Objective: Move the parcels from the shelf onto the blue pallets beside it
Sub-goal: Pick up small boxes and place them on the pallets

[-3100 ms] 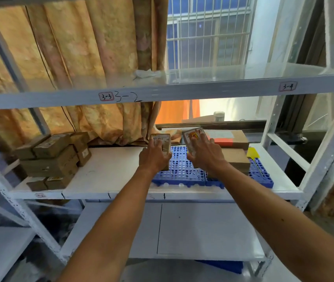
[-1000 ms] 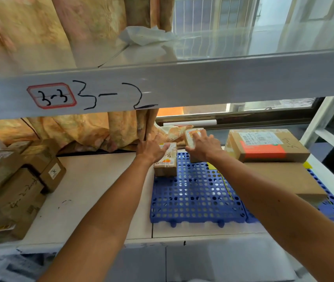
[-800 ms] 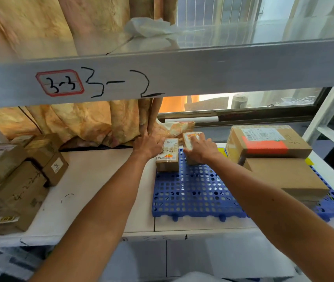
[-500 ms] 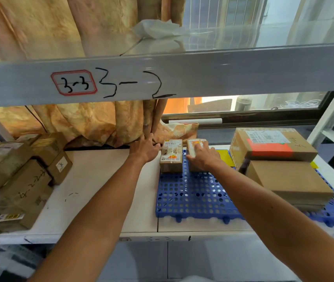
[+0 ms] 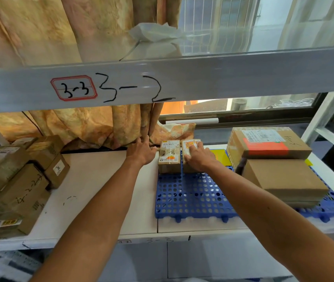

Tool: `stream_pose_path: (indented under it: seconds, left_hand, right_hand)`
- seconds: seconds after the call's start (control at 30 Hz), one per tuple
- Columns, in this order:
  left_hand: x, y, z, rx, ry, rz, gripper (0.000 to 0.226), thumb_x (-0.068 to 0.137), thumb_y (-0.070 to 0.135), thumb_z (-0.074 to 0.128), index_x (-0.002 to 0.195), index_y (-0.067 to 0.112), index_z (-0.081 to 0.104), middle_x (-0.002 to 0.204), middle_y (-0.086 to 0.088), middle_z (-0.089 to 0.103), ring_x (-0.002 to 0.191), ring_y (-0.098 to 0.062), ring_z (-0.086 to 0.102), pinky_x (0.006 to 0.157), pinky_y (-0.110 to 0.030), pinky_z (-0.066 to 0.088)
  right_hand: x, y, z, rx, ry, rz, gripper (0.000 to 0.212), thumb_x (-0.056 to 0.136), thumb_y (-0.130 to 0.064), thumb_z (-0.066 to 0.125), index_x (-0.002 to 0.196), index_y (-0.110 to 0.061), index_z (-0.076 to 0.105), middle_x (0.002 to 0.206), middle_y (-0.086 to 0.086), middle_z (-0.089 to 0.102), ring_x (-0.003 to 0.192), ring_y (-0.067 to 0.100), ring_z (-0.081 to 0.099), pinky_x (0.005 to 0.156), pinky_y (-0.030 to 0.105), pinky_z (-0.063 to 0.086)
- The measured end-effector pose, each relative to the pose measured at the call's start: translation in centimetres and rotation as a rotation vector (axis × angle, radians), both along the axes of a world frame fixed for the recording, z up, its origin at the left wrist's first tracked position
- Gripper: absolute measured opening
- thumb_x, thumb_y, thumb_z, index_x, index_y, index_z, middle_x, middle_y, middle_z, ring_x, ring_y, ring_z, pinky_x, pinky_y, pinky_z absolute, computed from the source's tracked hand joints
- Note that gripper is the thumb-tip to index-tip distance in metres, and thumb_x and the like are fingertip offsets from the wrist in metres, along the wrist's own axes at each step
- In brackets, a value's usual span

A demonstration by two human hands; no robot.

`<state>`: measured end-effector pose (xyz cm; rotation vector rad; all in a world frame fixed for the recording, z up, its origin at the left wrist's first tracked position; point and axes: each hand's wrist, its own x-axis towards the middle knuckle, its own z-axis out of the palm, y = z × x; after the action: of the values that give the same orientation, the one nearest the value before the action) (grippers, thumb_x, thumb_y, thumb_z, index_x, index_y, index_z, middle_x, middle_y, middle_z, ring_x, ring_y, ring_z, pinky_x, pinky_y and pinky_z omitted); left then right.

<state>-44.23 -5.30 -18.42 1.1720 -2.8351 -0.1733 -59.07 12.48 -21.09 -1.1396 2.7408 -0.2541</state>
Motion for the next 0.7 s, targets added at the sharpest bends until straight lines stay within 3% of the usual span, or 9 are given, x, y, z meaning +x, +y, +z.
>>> stream_pose_path:
  seconds: [0.3,0.7]
  left_hand:
    - [1.3,0.1,0.8,0.007,-0.036,0.032,0.071,0.102,0.052,0.036,0.161,0.019,0.015,0.162,-0.017,0.024,0.141,-0.039,0.037,0.105,-0.046,0.04]
    - [4.2,1.3,0.5,0.018,-0.057,0.015,0.068,0.102,0.051,0.038,0.159,0.02,0.02,0.159,-0.017,0.027,0.136,-0.038,0.042,0.1,-0.046,0.043]
  right_hand:
    - [0.2,-0.1,0.9,-0.002,-0.064,-0.052,0.063,0.1,-0.048,0.044,0.15,-0.013,0.028,0.159,0.017,0.016,0.127,0.044,0.046,0.099,0.047,0.04]
    - [1.4,2.2,3.4,0.02,-0.016,-0.105,0.069,0.099,-0.053,0.047,0.15,-0.01,0.03,0.152,0.015,0.027,0.123,0.038,0.053,0.095,0.046,0.046]
